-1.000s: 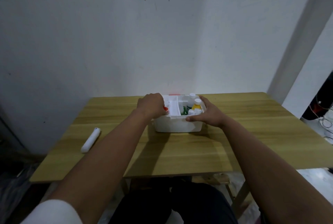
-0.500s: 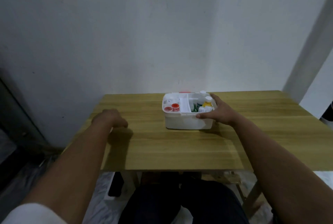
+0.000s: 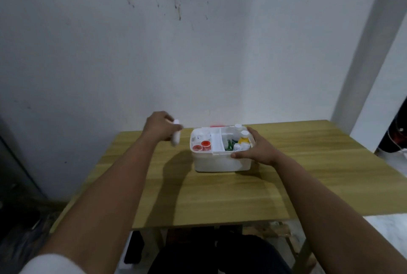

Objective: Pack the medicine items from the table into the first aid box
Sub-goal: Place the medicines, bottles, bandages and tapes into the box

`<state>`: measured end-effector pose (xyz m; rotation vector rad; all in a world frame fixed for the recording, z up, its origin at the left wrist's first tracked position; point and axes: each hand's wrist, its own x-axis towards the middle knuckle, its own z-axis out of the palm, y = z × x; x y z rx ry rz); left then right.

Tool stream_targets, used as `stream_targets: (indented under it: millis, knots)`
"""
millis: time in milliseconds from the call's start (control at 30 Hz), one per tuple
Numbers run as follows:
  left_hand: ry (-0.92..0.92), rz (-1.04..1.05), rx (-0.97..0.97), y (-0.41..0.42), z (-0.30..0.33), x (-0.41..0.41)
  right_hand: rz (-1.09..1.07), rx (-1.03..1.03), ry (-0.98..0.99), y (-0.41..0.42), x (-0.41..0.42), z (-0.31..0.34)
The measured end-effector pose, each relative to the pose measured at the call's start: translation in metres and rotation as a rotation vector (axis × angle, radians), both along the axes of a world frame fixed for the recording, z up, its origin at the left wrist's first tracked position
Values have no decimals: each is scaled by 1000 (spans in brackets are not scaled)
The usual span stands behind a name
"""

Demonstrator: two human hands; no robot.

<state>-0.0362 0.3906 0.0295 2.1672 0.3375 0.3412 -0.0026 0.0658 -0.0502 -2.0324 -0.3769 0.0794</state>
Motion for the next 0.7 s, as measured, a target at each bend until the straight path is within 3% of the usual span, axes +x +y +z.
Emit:
stream_targets:
  millis: [67,300,700]
  knots:
    - [-37,-52,9,-37,7,12,17,15,-7,0,-1,0]
    - [4,-97,432,-104,-26,32,20,12,-11,-3,1,-4]
    - [33,-54,636,-112,-34,49,15,-66,9,-7,4,-3]
